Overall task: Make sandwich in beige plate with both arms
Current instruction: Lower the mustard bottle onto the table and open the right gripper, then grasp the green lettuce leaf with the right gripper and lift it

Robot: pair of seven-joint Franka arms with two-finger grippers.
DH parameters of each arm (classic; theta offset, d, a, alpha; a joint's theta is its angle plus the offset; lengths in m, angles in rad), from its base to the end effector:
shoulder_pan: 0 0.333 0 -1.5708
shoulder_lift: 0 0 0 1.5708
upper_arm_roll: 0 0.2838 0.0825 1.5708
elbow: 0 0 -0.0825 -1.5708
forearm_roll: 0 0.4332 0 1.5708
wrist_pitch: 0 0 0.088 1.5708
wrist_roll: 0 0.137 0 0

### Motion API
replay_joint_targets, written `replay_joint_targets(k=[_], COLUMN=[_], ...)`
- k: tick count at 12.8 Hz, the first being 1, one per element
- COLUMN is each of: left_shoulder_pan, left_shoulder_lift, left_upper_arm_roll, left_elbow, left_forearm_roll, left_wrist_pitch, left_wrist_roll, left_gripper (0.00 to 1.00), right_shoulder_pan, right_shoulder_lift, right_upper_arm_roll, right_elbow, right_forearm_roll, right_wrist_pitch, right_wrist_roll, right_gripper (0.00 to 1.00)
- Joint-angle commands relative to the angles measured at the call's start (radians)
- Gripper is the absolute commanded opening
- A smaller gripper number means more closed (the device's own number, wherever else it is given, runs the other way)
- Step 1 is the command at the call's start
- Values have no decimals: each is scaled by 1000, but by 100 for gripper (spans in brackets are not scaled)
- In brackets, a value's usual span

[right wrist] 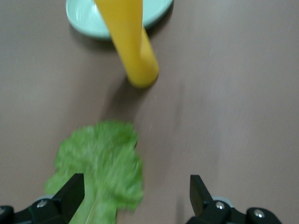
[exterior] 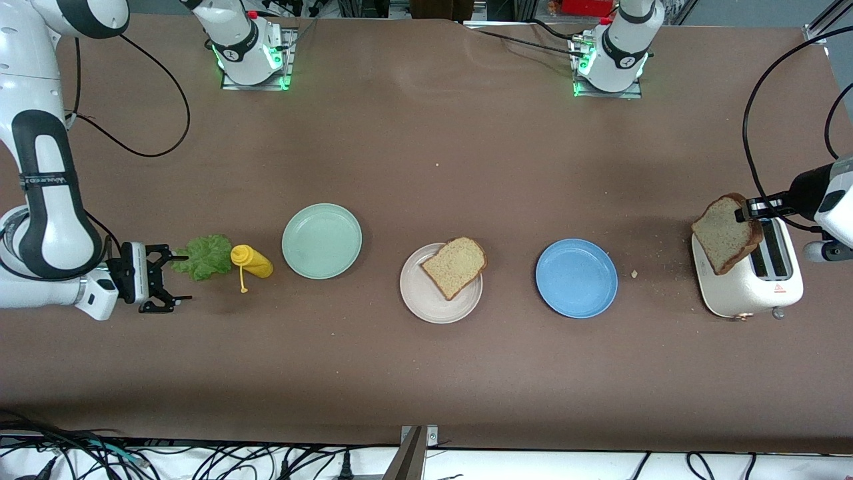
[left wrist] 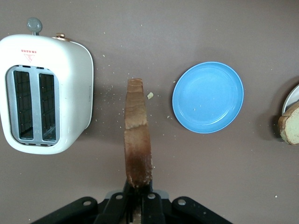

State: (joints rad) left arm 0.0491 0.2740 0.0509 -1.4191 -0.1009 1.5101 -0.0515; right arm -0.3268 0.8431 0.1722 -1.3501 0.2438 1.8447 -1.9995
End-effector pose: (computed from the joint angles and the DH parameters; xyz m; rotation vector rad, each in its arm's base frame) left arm 0.6563 0.0484 0.4629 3.0288 0.2336 -0.2749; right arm 0.7015 -0.0969 0.1287 -1.7583 -2.0066 -0.2119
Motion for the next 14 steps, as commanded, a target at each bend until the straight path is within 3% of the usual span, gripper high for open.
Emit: replay_joint_targets(k=[1,8,9,10,12,13,14], left_shoulder_pan=[0,-6,-3,-3,-2,-2,-2], left_shoulder_lift=[-4,7,7,7,5,5,4], left_upper_arm_roll=[4,4,3,3,3,3,3], left_elbow=[2,2,0,0,-9,-7,-7], left_forearm_roll=[-13,-11,-13,-13,-13,-13,-13], left_wrist_pitch=[6,7,7,7,4,1,1], left_wrist_roll=[24,22,22,22,24,24,24], left_gripper=[0,0,0,0,0,0,0], right_shoulder_pan=[3,3,3,3,3,3,2], right_shoulder_lift=[-18,-7,-7,-7,-7,-9,-10], right_upper_arm_roll=[1,-8,-19,-19,-20,-20,-22], right_elbow=[-87,-124,-124,-124,-127,-130,-133], right_forearm_roll=[-77,-45,-43,-35,-12,-12,-11], right_wrist_pitch=[59,122,120,120,113,111,110], right_wrist_roll=[57,30,10,1,-2,-4,-10], right_gripper=[100,100,93,63,23,6,0])
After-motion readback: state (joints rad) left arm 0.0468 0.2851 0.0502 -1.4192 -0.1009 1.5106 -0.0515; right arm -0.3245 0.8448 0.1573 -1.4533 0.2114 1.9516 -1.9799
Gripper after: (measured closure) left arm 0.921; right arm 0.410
